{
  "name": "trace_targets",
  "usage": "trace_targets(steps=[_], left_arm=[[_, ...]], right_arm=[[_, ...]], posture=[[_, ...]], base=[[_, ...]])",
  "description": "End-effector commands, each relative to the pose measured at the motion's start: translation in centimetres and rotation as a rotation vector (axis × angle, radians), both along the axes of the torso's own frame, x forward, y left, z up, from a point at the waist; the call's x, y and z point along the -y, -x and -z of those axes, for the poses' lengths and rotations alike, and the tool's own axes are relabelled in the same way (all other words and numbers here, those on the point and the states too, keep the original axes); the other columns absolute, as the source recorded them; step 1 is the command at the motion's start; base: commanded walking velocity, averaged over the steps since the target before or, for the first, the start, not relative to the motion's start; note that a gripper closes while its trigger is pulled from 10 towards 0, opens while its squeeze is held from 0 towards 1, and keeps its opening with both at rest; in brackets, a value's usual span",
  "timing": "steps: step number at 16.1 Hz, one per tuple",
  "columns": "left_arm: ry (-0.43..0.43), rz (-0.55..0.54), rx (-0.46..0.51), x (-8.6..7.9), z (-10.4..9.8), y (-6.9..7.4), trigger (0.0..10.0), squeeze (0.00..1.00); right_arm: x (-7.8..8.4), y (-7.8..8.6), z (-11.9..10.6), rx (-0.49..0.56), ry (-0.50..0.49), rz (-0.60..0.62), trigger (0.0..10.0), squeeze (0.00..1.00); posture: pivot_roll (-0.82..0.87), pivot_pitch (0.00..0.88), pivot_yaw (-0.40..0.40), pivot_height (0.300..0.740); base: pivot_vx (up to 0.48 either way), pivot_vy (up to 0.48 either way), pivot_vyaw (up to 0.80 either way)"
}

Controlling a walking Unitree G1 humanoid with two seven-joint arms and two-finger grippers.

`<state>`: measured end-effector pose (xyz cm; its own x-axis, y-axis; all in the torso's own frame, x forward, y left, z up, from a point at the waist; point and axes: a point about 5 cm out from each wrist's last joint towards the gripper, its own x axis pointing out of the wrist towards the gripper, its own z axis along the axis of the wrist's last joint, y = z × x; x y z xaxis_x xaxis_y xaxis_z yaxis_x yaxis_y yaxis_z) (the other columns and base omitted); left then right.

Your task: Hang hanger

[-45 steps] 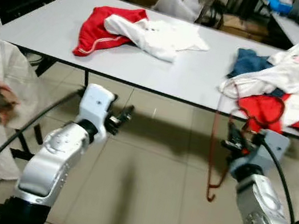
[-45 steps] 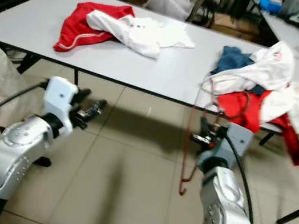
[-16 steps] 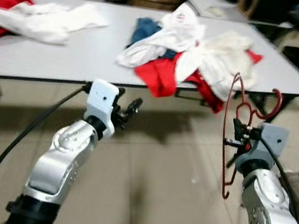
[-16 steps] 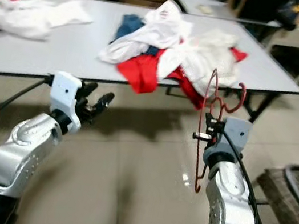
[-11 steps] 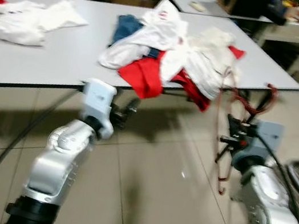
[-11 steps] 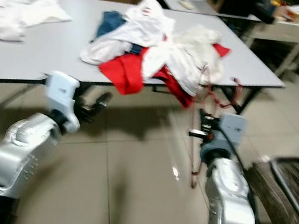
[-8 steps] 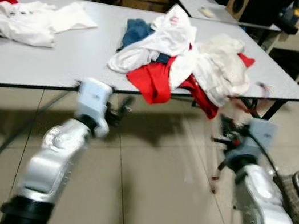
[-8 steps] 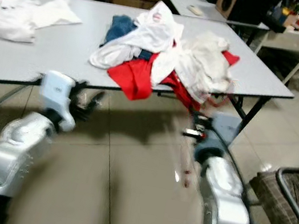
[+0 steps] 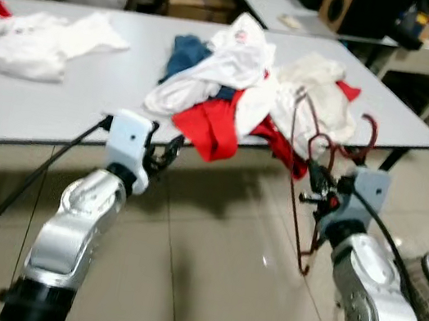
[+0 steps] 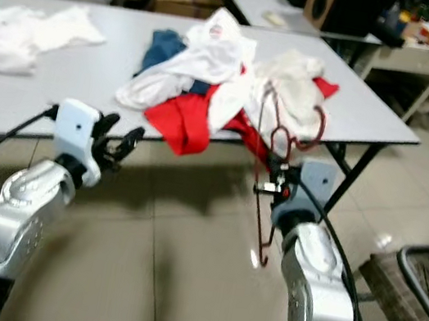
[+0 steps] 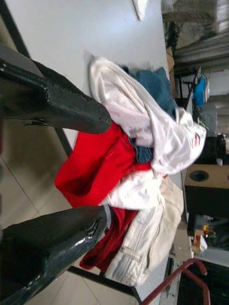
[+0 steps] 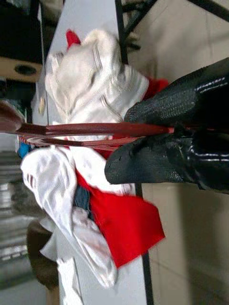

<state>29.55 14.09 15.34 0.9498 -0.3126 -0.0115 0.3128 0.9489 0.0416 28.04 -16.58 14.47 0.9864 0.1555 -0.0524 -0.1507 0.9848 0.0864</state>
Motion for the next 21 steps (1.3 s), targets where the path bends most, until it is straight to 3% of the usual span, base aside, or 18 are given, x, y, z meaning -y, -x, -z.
trace_targets(steps=[1, 17, 21], left_arm=[[0.004, 0.038, 0.012, 1.12, -0.26, -0.19, 10.0, 0.09], [-0.006, 0.032, 0.017, 0.96, -0.22, -0.33, 10.0, 0.09], [-0.010, 0.031, 0.011, 0.84, -0.06, -0.29, 10.0, 0.09]], right_arm=[[1.11, 0.14, -0.39, 0.011, 0.004, 0.035, 10.0, 0.00], [1.00, 0.39, -0.17, -0.015, -0.001, 0.010, 10.0, 0.00], [1.00, 0.62, -0.10, -0.019, 0.003, 0.008, 10.0, 0.00]], posture=[[-0.17, 0.000, -0.043, 0.719], [-0.17, 0.000, -0.041, 0.719], [-0.18, 0.000, -0.038, 0.719]], base=[[0.337, 0.000, 0.00], [0.340, 0.000, 0.00], [0.343, 0.000, -0.75]])
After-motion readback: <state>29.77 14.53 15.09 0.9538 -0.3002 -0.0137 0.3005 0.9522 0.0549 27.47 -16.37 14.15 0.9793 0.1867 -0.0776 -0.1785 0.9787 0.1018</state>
